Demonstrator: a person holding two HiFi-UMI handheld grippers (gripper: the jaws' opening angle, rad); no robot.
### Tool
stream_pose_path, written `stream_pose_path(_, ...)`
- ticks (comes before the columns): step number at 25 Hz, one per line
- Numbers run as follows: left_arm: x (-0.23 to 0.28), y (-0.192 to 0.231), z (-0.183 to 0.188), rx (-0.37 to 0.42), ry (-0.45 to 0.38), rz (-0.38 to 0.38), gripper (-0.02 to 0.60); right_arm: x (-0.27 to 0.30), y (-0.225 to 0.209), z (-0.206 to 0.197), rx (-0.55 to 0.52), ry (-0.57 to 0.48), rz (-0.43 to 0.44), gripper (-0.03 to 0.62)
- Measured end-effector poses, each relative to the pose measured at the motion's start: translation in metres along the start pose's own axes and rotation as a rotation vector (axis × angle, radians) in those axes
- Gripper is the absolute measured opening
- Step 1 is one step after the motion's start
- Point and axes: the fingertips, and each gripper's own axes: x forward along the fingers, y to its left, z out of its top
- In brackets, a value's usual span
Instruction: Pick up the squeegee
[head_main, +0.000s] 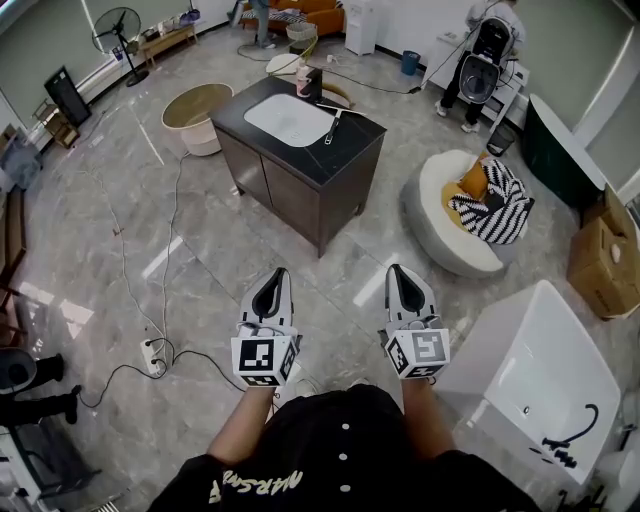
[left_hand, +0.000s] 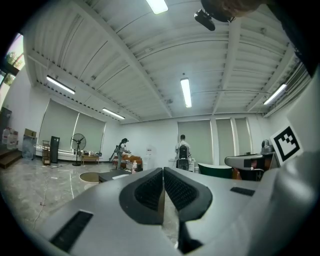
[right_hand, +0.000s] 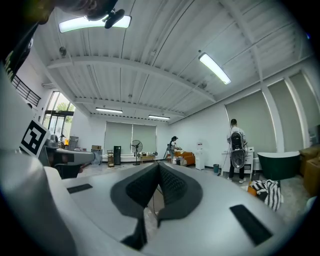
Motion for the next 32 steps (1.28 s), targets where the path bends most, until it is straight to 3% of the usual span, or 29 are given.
stream_pose_path(14, 0.013, 0.028, -0.014, -0.004, 0.010, -0.018, 0.018, 0.022, 0.007, -0.017, 0.008, 0.007, -0.033, -0.003)
stream_pose_path(32, 0.171, 0.071, -0.008, 0.004, 0.000, 0.015, 0.018, 0.181, -0.065, -0.016, 0.007, 0.003, 0.001, -0.003)
